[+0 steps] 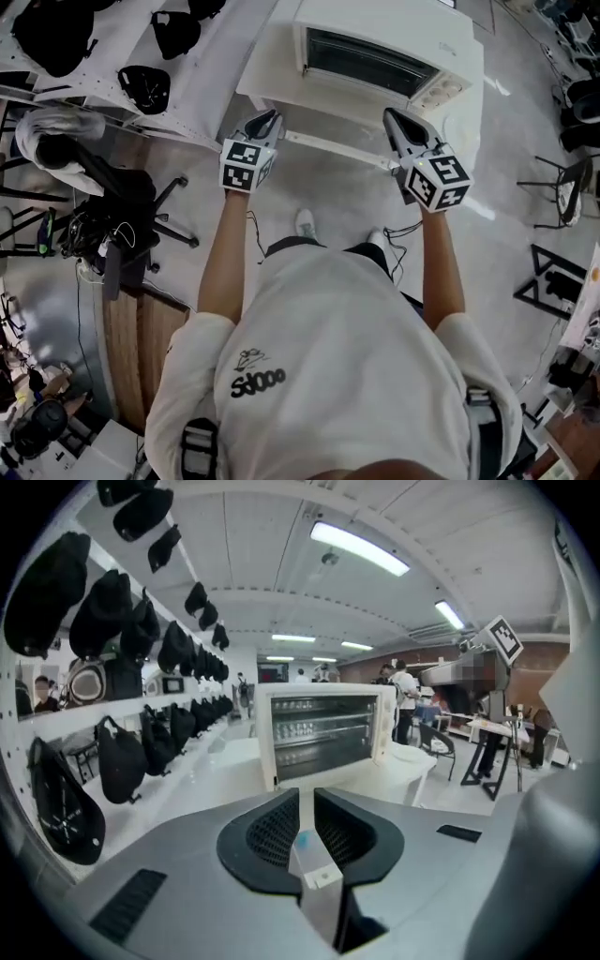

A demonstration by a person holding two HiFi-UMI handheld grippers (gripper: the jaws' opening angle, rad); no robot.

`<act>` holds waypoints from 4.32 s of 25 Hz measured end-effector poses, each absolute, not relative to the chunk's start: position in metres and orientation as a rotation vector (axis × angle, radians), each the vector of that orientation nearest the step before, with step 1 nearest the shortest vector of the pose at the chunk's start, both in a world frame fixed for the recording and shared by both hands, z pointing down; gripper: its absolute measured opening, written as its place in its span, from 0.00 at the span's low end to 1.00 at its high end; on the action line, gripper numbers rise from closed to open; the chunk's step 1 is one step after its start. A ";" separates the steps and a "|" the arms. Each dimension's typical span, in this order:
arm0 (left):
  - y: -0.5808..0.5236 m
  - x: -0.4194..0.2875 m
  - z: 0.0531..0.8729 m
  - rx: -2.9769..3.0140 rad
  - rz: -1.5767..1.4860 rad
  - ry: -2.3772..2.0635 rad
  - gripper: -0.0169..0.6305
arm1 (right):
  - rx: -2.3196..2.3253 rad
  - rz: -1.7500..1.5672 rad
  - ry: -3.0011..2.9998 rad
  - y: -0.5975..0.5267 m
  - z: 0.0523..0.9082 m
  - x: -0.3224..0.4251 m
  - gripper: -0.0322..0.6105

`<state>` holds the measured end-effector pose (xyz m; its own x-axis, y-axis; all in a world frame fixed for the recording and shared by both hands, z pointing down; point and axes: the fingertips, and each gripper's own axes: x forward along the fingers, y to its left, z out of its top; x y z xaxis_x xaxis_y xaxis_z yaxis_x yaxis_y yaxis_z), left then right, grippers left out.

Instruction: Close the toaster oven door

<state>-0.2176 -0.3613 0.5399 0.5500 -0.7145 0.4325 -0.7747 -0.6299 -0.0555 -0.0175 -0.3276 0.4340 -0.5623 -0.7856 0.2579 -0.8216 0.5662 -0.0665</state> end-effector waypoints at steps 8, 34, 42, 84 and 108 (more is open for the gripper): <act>-0.356 -0.215 0.646 2.515 0.733 -1.121 0.16 | 1.397 0.349 -2.489 -0.330 0.483 -0.021 0.06; -0.366 -0.191 0.775 2.342 0.725 -1.013 0.18 | 1.461 0.557 -2.218 -0.307 0.570 0.011 0.06; -0.362 -0.194 0.745 2.344 0.638 -1.083 0.18 | 1.477 0.455 -2.187 -0.303 0.556 0.013 0.06; -0.453 -0.160 0.489 2.675 0.345 -1.404 0.16 | 1.687 0.154 -2.264 -0.290 0.449 0.032 0.06; -0.526 -0.136 0.457 2.680 0.375 -1.402 0.16 | 1.761 0.163 -2.238 -0.309 0.433 0.064 0.06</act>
